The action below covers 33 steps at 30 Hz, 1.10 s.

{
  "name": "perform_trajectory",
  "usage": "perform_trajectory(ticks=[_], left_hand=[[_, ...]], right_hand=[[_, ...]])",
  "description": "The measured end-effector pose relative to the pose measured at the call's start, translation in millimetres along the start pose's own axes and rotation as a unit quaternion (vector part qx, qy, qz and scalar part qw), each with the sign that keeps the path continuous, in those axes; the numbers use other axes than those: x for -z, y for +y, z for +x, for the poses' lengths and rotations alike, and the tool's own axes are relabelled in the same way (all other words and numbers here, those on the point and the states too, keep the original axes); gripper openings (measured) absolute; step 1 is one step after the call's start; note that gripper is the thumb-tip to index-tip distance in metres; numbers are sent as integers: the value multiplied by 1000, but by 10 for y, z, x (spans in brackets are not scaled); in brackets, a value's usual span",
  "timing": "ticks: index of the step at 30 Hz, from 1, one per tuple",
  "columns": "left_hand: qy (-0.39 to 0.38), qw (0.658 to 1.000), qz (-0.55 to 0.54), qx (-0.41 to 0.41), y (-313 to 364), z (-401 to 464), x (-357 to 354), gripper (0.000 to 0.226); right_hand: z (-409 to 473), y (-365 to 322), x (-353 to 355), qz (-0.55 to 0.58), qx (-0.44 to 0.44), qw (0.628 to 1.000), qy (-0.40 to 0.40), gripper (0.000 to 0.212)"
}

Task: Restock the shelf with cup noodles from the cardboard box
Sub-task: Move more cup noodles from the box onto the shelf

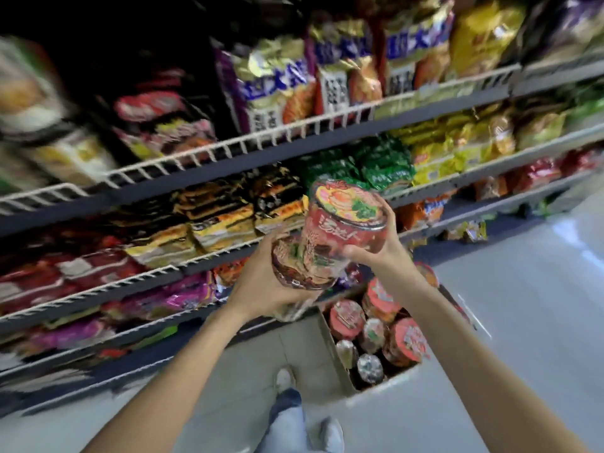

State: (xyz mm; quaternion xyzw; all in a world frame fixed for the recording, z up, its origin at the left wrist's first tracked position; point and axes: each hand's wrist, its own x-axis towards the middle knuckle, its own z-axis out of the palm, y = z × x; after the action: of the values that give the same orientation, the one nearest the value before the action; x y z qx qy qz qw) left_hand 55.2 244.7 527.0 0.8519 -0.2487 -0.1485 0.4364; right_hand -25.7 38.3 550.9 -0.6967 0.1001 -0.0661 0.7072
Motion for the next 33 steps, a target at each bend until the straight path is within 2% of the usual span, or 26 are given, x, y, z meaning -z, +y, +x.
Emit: perform_trajectory(ticks=[2, 6, 10, 13, 16, 20, 24, 28, 30, 33], left_hand=[[50, 999, -19, 8, 58, -140, 268, 117], [147, 989, -13, -1, 169, -417, 897, 115], [234, 971, 9, -37, 358, -680, 1592, 115], [288, 955, 19, -69, 481, -856, 2136, 118], [351, 929, 58, -100, 569, -1033, 2714, 117], [448, 869, 139, -155, 666, -1256, 3534, 117], [490, 813, 235, -207, 670, -1305, 4441, 113], [506, 782, 273, -240, 537, -1126, 5225, 108], [511, 783, 257, -246, 456, -999, 5533, 104], [513, 805, 186, -234, 329, -804, 5906, 99]], right_hand=[[115, -151, -309, -3, 16, 999, -42, 86], [330, -613, -892, -35, 66, 991, -113, 103], [441, -1187, -1508, -43, 136, 981, -130, 102], [511, -1564, -2012, 2, 174, 974, -145, 101], [585, -1931, -2523, 71, 198, 964, -163, 96], [694, -2436, -3249, 107, 263, 938, -199, 85], [862, -2840, -4024, 117, 332, 919, -176, 85], [1070, -3177, -4729, 114, 389, 908, -103, 80], [1216, -3326, -5024, 108, 411, 903, -68, 80], [1432, -3546, -5381, 80, 433, 897, -28, 91]])
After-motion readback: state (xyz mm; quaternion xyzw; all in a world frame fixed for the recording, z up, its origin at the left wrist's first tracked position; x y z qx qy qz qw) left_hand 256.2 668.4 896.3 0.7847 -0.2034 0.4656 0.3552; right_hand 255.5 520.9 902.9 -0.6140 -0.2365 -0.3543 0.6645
